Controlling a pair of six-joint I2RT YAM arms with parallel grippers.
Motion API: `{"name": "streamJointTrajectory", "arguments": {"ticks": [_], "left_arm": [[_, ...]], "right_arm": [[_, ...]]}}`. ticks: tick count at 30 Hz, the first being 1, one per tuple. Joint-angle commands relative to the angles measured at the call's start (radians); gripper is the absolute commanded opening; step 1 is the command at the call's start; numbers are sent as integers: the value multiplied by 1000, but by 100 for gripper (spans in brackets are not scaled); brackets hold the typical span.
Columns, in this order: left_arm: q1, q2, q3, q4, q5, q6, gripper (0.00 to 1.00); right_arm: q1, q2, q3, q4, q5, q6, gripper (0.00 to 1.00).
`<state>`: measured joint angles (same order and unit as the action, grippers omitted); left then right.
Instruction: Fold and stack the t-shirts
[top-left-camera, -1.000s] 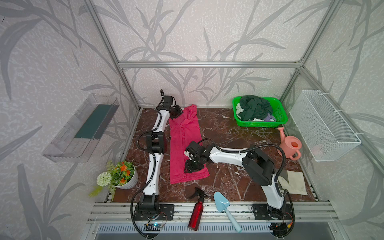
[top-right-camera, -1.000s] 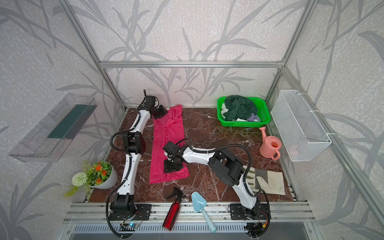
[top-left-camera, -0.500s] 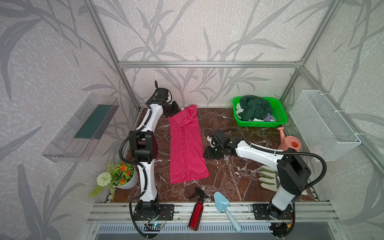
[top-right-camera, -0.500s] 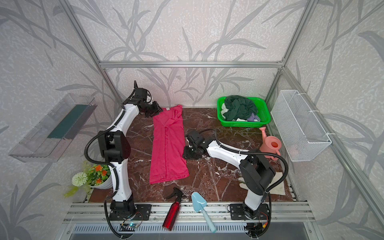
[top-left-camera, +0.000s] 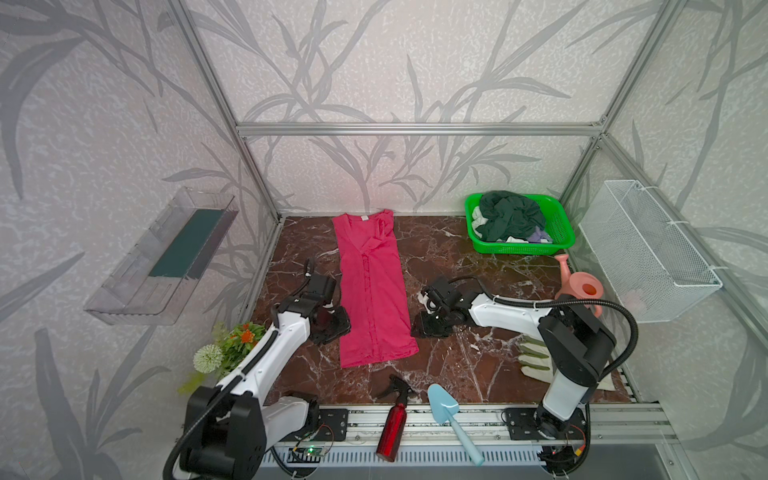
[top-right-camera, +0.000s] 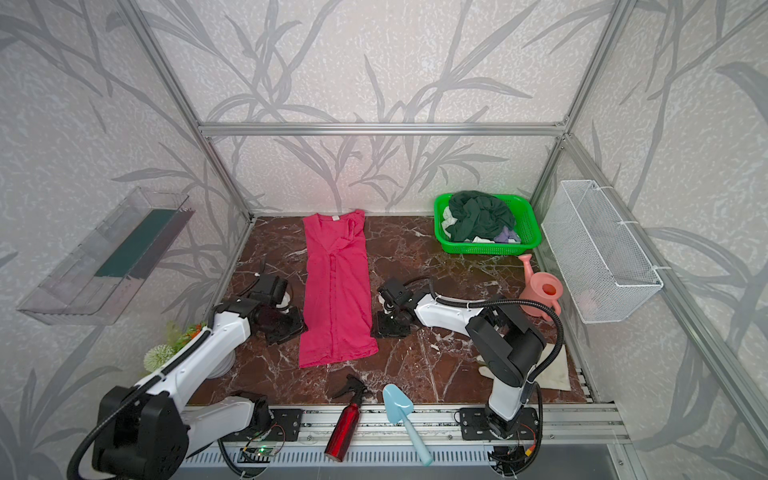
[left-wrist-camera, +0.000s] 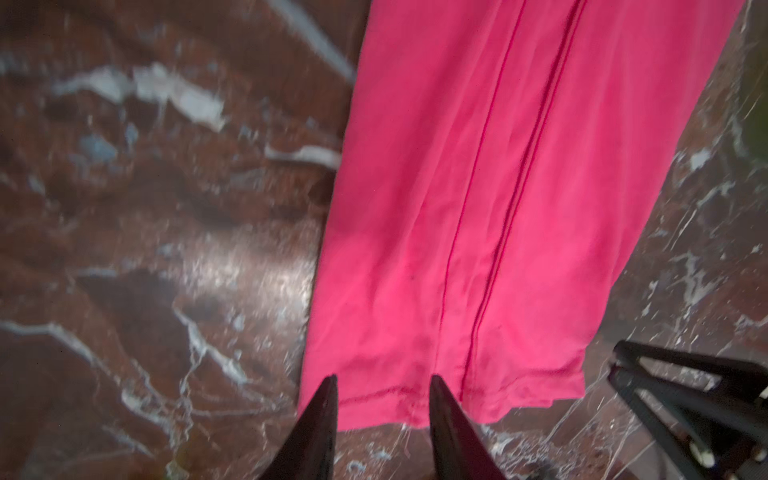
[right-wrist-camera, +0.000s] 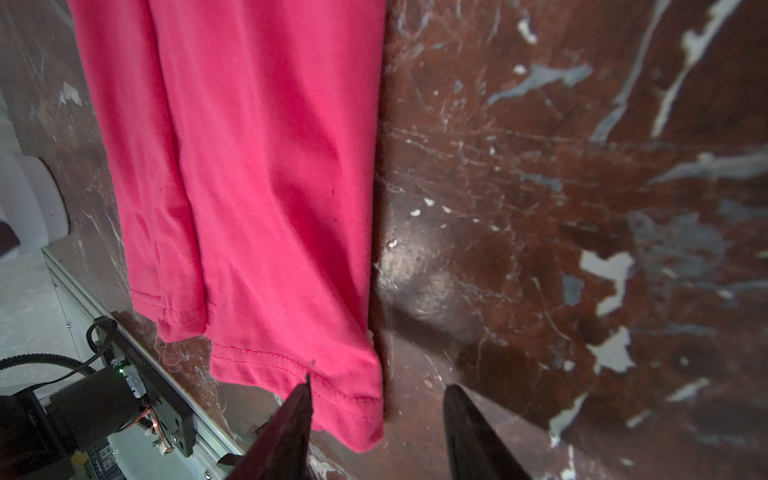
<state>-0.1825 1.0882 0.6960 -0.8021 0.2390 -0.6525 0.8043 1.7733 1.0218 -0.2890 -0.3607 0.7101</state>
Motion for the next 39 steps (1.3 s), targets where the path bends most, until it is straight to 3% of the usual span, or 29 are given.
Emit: {"name": "streamJointTrajectory", "arguments": {"ticks": [1,15,21,24,29,39], "left_arm": [[-28,-52,-55,-2,14,-101,38],[-125,-98,-108,-71,-143,-232,38],[-126,-83,-125,-38,-118,-223,39],[-133,-90,-124,-41,-126,-226,39],[-137,-100,-122,-52,-150,-233,39],[-175,-113,-131,-24,-92,-212,41]], "right_arm": [[30,27,-12,24,-10,3,53],[126,100,20,-8,16,32,43],[145,87,1,-30,22,43,38],[147,89,1,-28,20,46,29],[146,73,11,-50,46,44,1],[83,20,-32,-73,62,22,0]]}}
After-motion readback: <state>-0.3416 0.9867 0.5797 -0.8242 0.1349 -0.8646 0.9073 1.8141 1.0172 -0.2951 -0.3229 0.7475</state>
